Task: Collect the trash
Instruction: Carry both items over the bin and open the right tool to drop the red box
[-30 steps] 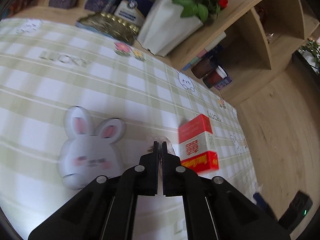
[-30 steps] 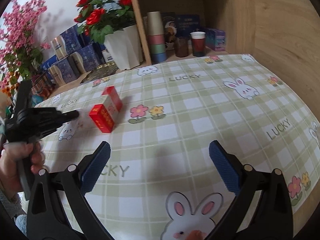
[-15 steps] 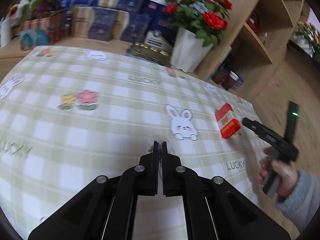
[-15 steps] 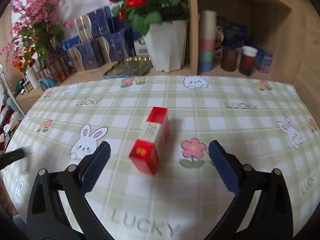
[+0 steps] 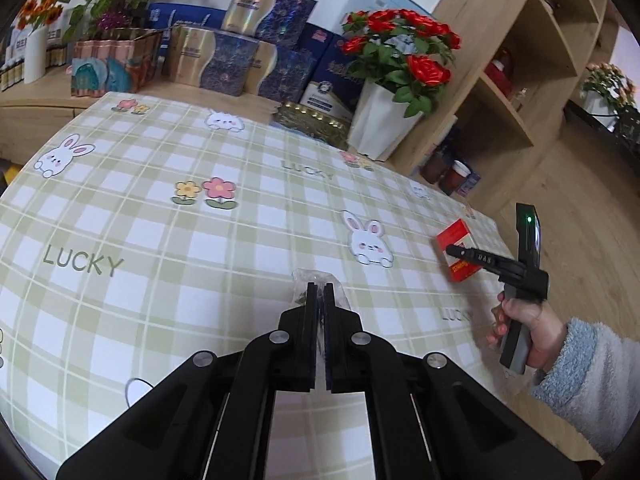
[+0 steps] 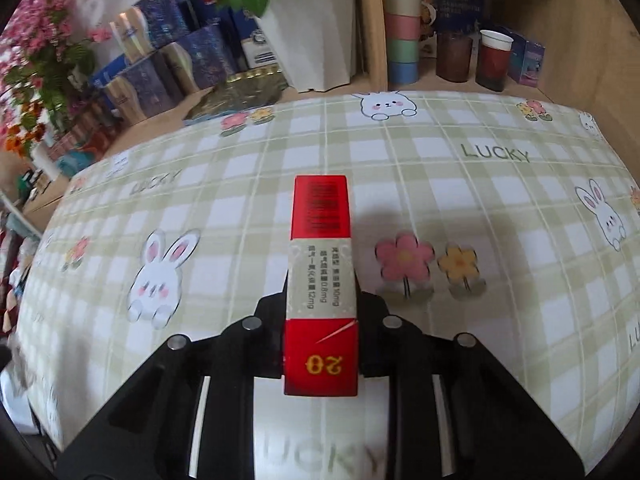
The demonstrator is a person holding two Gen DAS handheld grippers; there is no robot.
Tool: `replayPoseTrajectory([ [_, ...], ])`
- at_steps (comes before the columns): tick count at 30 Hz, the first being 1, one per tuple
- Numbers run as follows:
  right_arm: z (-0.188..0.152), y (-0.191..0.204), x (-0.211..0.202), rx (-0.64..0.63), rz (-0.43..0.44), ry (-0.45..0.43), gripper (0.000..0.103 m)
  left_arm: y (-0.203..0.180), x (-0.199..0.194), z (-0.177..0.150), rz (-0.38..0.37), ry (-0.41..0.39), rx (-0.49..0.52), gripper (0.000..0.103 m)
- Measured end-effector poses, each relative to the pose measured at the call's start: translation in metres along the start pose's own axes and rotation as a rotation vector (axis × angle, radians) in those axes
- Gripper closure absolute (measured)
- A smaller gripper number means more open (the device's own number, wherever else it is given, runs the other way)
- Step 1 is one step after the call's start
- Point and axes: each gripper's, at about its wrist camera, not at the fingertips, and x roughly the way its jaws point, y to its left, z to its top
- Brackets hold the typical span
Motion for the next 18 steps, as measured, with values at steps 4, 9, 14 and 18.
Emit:
replayPoseTrajectory([
  [4, -0.025, -0.004, -0.037, -0.013, 0.026, -0.024, 0.077, -0.02, -0.01, -0.01, -0.047, 0.0, 0.025, 0.1],
  [9, -0.058, -0.015, -0.087, 0.061, 0.086, -0.053, 0.077, -0.052, -0.03, -0.03, -0.109, -0.001, 0.064, 0.1],
  [14, -0.097, -0.017, -0.135, 0.109, 0.125, -0.098, 0.077, -0.081, -0.053, -0.054, -0.152, 0.009, 0.104, 0.1],
  [18, -0.135, -0.013, -0.169, 0.121, 0.16, -0.129, 0.077, -0.098, -0.07, -0.075, -0.163, 0.014, 0.146, 0.1],
])
